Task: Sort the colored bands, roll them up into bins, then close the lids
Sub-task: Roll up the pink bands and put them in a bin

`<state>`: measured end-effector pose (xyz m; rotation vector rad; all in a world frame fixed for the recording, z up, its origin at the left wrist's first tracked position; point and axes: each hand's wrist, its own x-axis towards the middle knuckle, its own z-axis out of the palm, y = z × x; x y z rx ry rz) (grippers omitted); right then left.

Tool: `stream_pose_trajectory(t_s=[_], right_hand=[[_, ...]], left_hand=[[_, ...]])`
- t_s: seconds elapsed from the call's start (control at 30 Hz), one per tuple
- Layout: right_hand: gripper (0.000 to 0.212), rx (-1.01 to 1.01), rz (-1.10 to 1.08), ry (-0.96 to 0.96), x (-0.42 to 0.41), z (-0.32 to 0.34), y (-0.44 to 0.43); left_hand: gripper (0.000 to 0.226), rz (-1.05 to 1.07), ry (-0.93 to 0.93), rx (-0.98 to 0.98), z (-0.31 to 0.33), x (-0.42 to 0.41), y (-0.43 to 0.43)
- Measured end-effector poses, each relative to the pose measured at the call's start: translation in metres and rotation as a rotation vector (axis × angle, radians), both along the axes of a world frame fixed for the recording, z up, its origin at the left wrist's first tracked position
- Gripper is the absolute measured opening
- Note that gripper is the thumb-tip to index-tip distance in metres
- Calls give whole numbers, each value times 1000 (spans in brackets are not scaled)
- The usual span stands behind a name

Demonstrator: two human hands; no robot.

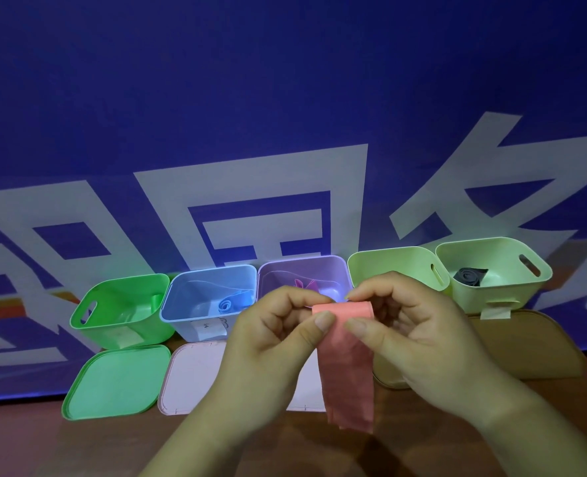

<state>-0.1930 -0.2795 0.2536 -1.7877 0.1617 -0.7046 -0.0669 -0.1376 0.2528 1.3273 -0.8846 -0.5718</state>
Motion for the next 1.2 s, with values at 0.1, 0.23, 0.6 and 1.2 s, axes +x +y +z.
stream_pose_trajectory(t_s=[0.1,0.23,0.6,1.2], right_hand=[[20,-21,-3,-2,-1,1,-1],[18,-31,-22,21,0,0,-2],[24,-26,-45,83,4,-5,-4],[14,-7,-71,80,5,0,2]], left_hand=[[9,-3,21,5,2,-2,-1],[14,24,-28,16,1,-2,-1],[21,28,-125,29,-1,0,-1],[27,101,-82,0,-4,-3,-3]])
